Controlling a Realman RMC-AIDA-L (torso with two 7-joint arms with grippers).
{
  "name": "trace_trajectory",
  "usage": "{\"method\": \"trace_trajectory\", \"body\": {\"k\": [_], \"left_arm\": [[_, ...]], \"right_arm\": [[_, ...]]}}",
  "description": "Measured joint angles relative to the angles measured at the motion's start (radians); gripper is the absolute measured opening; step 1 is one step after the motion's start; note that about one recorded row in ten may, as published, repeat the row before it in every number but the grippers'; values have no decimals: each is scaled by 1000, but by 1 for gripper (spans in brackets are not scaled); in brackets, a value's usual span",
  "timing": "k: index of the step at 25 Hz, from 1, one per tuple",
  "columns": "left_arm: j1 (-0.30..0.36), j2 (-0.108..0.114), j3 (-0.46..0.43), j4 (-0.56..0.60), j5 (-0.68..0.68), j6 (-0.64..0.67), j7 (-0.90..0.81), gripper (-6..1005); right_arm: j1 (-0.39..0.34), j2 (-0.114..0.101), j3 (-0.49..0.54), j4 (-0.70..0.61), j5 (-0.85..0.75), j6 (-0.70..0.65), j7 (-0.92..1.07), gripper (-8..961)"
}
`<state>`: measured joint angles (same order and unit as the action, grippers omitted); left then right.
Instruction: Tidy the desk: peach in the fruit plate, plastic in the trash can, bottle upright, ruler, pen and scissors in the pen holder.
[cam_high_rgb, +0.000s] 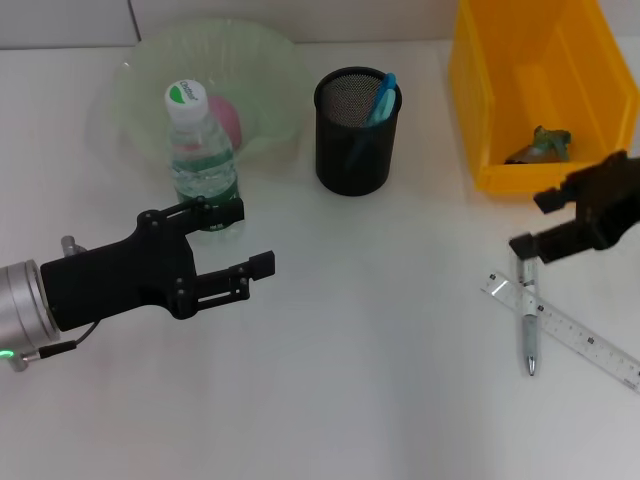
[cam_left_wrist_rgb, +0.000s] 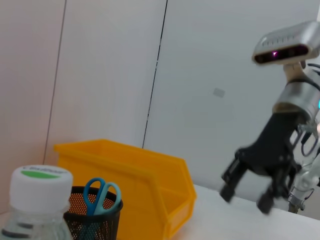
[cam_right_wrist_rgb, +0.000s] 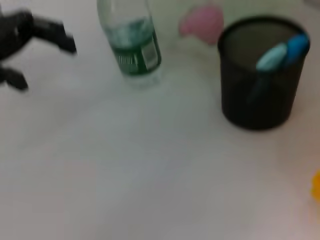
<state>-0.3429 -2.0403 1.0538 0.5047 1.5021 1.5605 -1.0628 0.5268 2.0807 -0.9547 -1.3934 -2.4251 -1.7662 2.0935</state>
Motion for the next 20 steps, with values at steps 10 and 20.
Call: {"method": "trace_trajectory", "body": {"k": [10,20], "left_arm": [[-9,-1,0,1,1,9,-6,777],[-13,-2,5,2,1,9,-8,777]], "right_arm": [[12,2,-151,105,-119,111,18,750],[51,2,-239,241,-130,234,21,728]]}}
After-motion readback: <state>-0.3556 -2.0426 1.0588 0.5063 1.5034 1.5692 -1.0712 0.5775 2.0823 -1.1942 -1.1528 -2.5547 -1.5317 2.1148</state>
